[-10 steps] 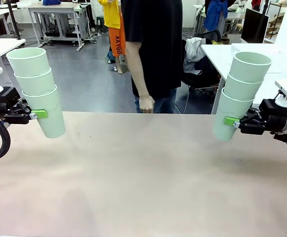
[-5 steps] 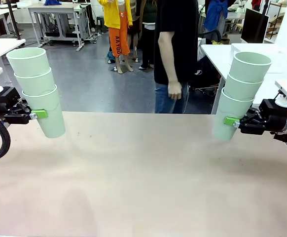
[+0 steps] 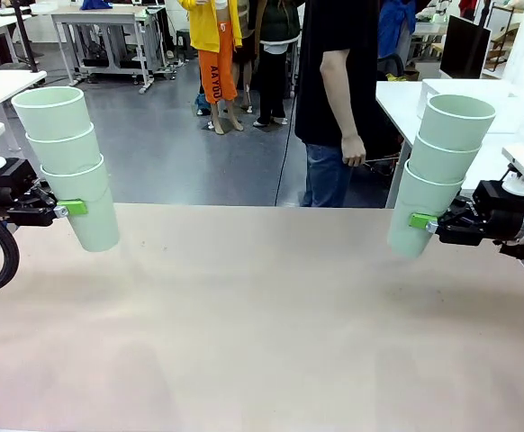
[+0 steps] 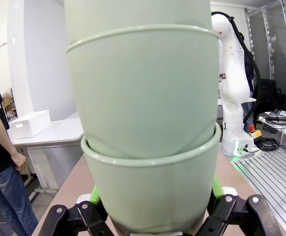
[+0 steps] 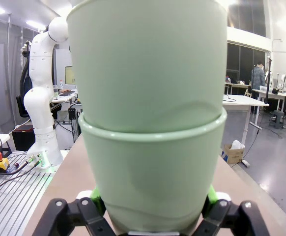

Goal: Stack the cups and store them in the basket.
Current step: Place the stack of Reusable plastic cups into the Pantry Basket.

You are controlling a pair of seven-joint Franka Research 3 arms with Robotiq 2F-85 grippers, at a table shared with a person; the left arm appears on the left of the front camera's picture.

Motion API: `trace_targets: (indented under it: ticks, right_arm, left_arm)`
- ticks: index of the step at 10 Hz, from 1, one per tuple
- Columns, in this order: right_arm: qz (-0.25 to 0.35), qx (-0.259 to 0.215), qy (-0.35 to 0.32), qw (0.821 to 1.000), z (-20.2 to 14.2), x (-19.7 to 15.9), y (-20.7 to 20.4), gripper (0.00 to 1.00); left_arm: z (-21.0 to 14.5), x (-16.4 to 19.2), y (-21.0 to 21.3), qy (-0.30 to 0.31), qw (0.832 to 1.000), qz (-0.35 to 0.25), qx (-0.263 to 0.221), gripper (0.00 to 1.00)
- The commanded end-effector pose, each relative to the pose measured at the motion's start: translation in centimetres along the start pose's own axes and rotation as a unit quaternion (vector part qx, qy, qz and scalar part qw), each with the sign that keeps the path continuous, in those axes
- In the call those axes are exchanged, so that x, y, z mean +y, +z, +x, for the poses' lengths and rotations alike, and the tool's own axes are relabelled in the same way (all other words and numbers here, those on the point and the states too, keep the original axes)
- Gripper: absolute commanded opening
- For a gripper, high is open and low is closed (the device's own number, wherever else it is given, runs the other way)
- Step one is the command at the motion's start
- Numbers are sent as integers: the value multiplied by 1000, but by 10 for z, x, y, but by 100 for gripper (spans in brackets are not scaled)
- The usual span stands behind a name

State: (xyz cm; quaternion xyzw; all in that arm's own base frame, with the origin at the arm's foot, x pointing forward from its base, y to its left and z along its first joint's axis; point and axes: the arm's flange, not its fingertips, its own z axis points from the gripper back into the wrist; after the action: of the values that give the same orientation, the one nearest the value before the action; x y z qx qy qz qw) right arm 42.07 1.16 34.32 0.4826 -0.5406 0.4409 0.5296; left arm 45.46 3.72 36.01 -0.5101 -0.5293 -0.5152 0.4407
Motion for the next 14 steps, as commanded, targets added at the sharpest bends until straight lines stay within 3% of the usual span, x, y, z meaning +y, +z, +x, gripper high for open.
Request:
trace_targets:
  ticks: [1, 14]
  right_arm:
    - [-2, -5, 5, 1000, 5, -2, -2, 86]
    - [-2, -5, 5, 1000, 5, -2, -2, 86]
  left_arm:
    - [7, 1, -1, -4, 1000, 0, -4, 90]
    - [7, 1, -1, -4, 1000, 0, -4, 90]
